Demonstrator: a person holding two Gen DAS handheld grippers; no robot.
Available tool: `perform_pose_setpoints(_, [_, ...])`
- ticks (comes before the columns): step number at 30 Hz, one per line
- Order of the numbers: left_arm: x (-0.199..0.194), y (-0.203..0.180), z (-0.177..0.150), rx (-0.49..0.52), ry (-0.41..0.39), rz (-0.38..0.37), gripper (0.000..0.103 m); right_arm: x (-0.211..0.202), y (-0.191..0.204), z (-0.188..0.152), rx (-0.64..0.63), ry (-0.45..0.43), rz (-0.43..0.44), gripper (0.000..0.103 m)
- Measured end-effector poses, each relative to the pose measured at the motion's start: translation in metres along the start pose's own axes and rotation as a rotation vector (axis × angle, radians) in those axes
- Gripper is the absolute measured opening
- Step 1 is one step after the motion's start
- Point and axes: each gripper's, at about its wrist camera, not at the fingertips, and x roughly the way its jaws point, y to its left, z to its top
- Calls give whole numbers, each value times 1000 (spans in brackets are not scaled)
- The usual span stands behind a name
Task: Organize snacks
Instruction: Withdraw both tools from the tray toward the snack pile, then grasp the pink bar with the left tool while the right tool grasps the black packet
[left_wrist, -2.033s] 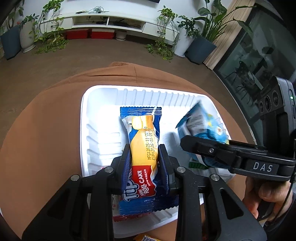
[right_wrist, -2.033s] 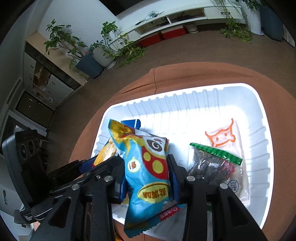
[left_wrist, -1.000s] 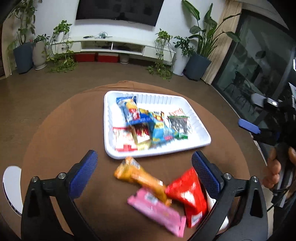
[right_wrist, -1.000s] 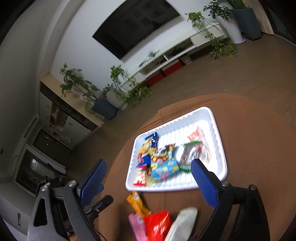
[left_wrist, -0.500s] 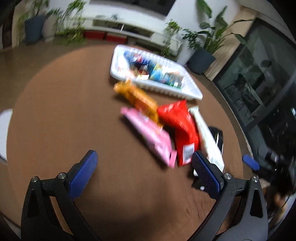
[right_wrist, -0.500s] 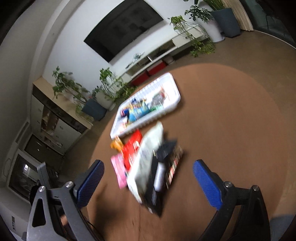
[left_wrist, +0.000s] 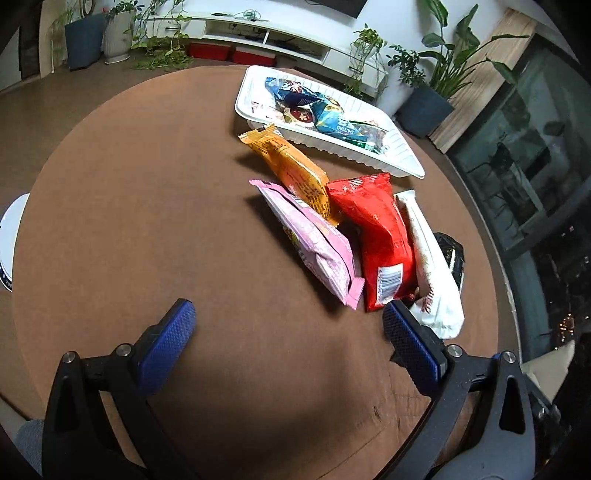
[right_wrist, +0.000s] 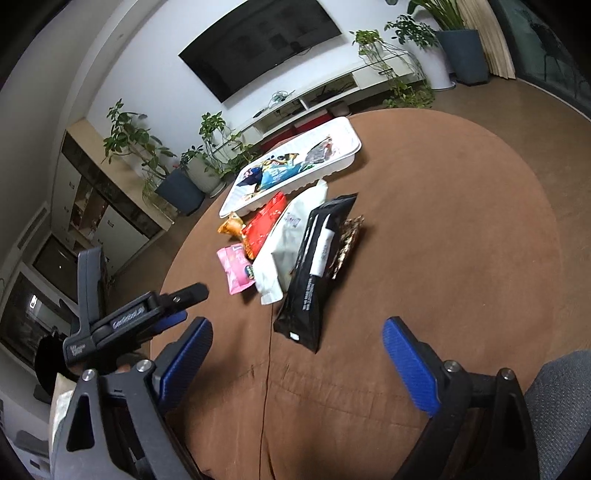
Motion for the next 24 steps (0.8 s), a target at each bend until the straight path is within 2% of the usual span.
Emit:
perform_pose_setpoints(7, [17,-20,31,36,-2,74,103,-4,2,-2,-9,-4,-12,95])
perform_pose_setpoints(10, [35,-30,45,77,27,129,103,-7,3,-2,-14,-10,-17,95])
perform_pose_setpoints(15, [59,-32,53,113,67,176,100,-12,3,-1,-23,-20,-19,95])
perform_pose_setpoints(16, [63,-31,53,118,75,179,95,-12,3,-1,-24,-21,-20,95])
perform_pose_setpoints(20, [67,-24,52,124,76,186,85,-11,2,-3,-23,-17,-19,95])
perform_pose_setpoints(24, [63,-15,56,113,69,157,72,-10,3,-3,-27,-12,-20,95])
